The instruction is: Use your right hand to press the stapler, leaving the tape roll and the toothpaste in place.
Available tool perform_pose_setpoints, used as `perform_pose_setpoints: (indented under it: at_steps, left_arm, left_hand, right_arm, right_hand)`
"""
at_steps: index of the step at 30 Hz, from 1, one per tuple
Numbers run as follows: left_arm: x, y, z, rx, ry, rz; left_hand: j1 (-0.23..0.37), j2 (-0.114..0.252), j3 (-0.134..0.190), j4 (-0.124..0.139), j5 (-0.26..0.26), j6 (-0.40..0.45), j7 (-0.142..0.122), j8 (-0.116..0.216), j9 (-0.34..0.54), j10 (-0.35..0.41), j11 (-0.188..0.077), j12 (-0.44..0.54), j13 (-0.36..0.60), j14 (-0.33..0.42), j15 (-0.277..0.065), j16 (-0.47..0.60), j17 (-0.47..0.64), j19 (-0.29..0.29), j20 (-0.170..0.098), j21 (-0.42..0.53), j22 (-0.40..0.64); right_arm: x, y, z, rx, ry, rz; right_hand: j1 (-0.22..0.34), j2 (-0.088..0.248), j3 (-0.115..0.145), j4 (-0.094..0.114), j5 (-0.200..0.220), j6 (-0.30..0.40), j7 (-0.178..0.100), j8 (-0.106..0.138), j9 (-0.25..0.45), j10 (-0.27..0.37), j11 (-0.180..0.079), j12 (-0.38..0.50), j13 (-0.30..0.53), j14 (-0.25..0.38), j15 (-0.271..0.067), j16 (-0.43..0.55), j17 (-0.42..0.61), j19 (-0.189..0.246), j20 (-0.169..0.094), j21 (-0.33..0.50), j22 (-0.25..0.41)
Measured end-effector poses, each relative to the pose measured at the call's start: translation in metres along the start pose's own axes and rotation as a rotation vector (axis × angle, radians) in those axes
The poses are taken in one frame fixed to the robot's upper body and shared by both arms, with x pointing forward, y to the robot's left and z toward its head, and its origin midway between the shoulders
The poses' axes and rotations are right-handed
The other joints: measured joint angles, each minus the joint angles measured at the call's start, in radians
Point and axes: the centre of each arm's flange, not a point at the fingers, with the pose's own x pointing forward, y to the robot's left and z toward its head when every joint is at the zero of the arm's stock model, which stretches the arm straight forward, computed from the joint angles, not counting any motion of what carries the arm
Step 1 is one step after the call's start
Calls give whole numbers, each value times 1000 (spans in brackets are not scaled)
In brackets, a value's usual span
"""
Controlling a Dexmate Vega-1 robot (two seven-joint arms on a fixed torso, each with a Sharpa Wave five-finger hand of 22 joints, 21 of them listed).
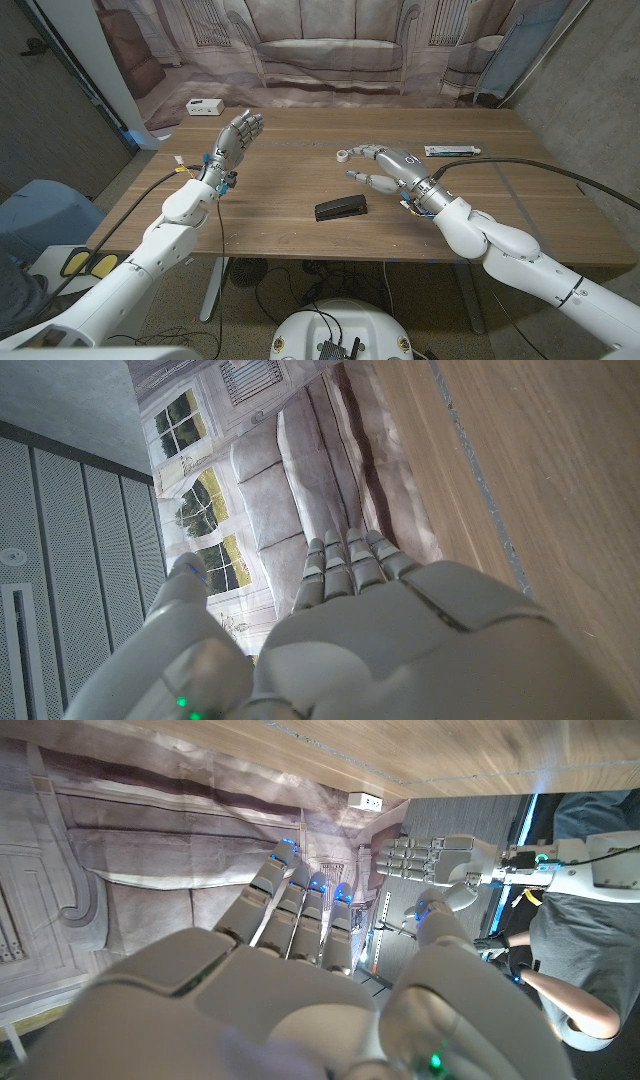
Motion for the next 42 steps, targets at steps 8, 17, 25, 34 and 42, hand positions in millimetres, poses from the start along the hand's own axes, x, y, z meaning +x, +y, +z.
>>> perform_pose_setpoints:
  at_steps: [8, 17, 25, 34, 42]
  left_arm:
    - [8, -1, 1, 2, 3, -12]
    - [12, -3, 0, 13, 11, -24]
    - [13, -4, 1, 25, 12, -22]
    - [15, -6, 4, 28, 6, -22]
    - [15, -7, 5, 27, 3, -20]
  left_hand:
    - [5, 5, 0, 0, 0, 0, 0, 0, 0, 0, 0, 0, 0, 0, 0, 0, 0, 0, 0, 0, 0]
    - [5, 5, 0, 0, 0, 0, 0, 0, 0, 5, 5, 0, 0, 0, 0, 0, 0, 0, 0, 0, 0]
    - [5, 5, 0, 0, 0, 6, 6, 0, 0, 5, 5, 0, 0, 0, 0, 0, 0, 0, 0, 0, 0]
    - [5, 5, 0, 0, 0, 5, 6, 0, 0, 5, 5, 0, 0, 0, 0, 0, 0, 0, 0, 0, 0]
    - [5, 5, 0, 0, 0, 5, 5, 0, 0, 5, 5, 0, 0, 0, 0, 0, 0, 0, 0, 0, 0]
  right_arm:
    - [1, -6, 0, 31, 20, -50]
    - [-1, -10, -5, 92, 51, -111]
    - [-2, -9, -14, 178, 89, -167]
    - [0, -11, -23, 287, 114, -199]
    - [1, -14, -28, 360, 128, -219]
  right_hand:
    - [0, 0, 0, 0, 0, 4, -2, 0, 0, 0, 0, 0, 0, 0, 0, 0, 0, 0, 0, 0, 0]
    - [0, 0, 0, 0, 0, -5, -4, 0, 0, -5, 5, 0, 0, 0, 0, 0, 5, 0, 0, 0, 0]
    - [0, 0, -4, 4, 0, -5, -4, 0, 5, 0, 11, 0, 0, -6, 6, 0, 5, 0, 0, 0, 0]
    - [0, 0, -4, 4, 0, -10, 28, 0, 5, -7, 43, 0, 3, -14, 22, 0, 5, 35, 8, 5, 0]
    - [5, 5, -4, 4, 0, -12, 32, 0, 5, -9, 52, 0, 5, -19, 31, 0, 5, 38, 5, 5, 0]
